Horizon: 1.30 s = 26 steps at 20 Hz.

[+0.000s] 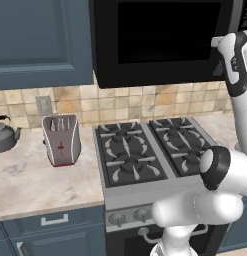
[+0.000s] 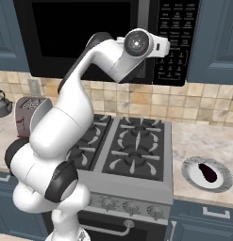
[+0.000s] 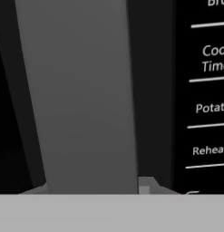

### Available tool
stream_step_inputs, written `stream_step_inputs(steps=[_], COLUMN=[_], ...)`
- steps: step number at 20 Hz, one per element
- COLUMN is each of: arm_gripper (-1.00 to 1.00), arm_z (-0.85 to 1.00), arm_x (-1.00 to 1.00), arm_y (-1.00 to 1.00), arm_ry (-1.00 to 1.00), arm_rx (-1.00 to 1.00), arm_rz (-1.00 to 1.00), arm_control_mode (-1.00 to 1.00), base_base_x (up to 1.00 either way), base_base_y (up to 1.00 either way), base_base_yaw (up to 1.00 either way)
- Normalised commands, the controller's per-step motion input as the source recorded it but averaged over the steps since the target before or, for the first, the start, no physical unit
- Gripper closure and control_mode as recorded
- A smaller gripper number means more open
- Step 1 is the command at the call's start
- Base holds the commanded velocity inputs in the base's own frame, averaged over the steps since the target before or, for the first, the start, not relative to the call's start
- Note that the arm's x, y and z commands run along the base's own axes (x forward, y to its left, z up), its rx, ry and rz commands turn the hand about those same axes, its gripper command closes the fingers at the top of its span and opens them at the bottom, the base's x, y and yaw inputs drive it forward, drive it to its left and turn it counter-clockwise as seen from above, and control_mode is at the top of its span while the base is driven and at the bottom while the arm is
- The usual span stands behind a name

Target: Pick the eggplant from the counter and place it in the microwave. Then turn on the microwave.

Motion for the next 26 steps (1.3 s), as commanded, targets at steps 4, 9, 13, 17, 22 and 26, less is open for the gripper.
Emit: stream_step_inputs(steps=[4, 9, 13, 17, 22, 26], arm_gripper=[1.0, 1.0, 1.0, 1.0, 1.0, 1.0], arm_z=[0.0, 0.0, 0.02, 0.03, 0.04, 0.05], arm_x=[-0.07, -0.22, -0.4, -0.55, -0.59, -0.59], arm_y=[0.0, 0.0, 0.0, -0.02, -0.03, -0.02], arm_ry=[0.0, -0.03, -0.05, -0.06, -0.05, -0.03], arm_rx=[0.0, 0.0, 0.0, 0.0, 0.0, 0.0], arm_rz=[0.0, 0.0, 0.0, -0.03, -0.06, -0.09], arm_control_mode=[-1.0, -1.0, -1.0, -1.0, -1.0, -1.0], base_base_x=[0.0, 0.0, 0.0, 0.0, 0.0, 0.0], base_base_y=[0.0, 0.0, 0.0, 0.0, 0.0, 0.0], base_base_yaw=[0.0, 0.0, 0.0, 0.0, 0.0, 0.0])
